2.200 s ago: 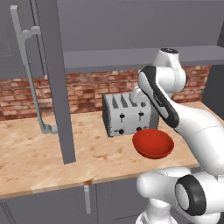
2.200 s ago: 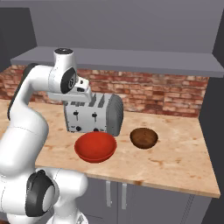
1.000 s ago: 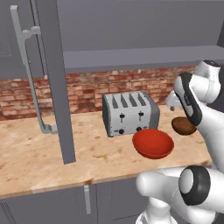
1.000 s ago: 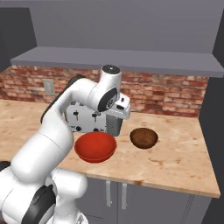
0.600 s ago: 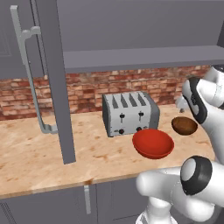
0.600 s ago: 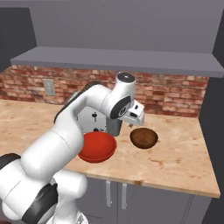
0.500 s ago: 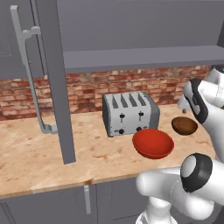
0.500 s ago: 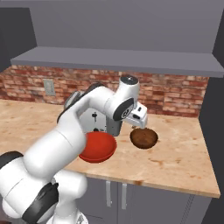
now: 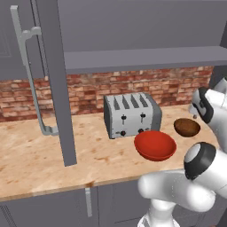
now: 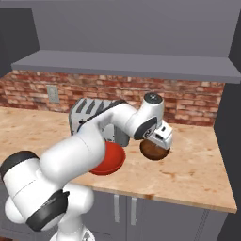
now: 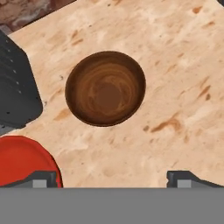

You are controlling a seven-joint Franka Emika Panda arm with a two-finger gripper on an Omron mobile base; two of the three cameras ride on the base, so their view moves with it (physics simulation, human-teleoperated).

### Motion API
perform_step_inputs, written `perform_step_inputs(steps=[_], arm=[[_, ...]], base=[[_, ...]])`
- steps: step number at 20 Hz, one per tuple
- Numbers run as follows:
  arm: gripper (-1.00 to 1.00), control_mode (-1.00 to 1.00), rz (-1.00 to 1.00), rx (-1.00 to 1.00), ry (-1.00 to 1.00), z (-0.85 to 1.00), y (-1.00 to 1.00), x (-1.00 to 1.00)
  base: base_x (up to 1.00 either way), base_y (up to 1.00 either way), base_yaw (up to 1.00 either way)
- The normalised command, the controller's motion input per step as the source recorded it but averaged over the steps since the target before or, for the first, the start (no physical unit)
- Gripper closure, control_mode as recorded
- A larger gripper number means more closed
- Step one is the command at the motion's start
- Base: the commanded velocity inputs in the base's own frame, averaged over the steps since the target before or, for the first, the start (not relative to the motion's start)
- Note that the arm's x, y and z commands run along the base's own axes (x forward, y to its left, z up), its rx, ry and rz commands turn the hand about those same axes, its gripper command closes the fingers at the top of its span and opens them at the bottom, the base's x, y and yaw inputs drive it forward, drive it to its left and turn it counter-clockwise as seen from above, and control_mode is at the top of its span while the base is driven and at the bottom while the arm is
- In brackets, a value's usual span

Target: Pick up the bowls on the counter and stack them on top of one another in the open cabinet. Place the smaller bowl on top of the larger bowl.

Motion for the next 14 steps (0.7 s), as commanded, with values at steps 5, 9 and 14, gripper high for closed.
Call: perform_step_inputs(steps=[5, 9, 14], arm=[[-1.0, -1.0, -0.01, 0.02, -0.01, -0.31, -0.37, 0.22], [-1.0, -1.0, 0.0, 0.03, -0.01, -0.28, -0.29, 0.23], [-1.0, -1.0, 0.0, 0.07, 0.0, -0.19, -0.22, 0.13]], base=[[0.0, 0.0, 0.0], [0.0, 0.0, 0.0], [0.0, 0.0, 0.0]])
